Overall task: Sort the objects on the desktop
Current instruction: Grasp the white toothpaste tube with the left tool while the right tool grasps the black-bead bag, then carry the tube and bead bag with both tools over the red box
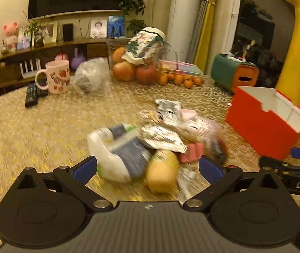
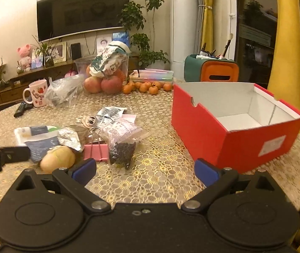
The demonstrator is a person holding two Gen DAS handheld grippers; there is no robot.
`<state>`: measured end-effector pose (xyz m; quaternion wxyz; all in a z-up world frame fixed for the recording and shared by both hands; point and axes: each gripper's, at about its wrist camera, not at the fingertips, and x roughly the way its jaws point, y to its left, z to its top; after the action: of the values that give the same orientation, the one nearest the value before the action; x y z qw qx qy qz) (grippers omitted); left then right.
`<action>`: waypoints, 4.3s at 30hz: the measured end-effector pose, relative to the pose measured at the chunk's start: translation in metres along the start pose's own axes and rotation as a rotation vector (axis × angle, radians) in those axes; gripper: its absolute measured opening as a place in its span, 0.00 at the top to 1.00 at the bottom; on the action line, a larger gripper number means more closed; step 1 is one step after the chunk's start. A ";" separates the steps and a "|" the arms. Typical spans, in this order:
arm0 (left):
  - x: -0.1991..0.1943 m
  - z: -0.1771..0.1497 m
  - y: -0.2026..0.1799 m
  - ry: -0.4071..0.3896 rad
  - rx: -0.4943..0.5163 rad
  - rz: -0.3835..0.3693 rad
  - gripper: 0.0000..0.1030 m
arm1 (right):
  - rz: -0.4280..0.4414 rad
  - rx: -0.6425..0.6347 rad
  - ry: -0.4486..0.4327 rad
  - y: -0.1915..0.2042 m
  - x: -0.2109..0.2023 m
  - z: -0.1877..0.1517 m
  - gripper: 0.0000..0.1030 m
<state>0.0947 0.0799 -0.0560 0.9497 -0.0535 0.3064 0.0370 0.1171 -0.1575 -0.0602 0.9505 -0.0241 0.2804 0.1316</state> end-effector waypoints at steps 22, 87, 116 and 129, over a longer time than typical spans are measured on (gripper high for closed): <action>0.083 0.009 0.048 0.085 -0.090 0.061 0.06 | 0.036 -0.077 0.071 0.019 0.098 0.012 0.22; -0.043 0.049 -0.064 -0.036 -0.105 -0.216 0.80 | 0.153 0.070 -0.054 -0.068 -0.042 0.056 0.74; 0.072 0.114 -0.245 0.005 0.114 -0.419 0.80 | -0.050 0.080 -0.028 -0.193 0.006 0.085 0.74; 0.155 0.119 -0.293 0.131 0.229 -0.354 0.80 | -0.104 0.028 0.141 -0.231 0.081 0.091 0.74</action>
<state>0.3192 -0.1904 -0.0274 0.9192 -0.0008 0.3557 -0.1689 0.2919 -0.3505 -0.0337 0.9342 -0.0348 0.3467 0.0761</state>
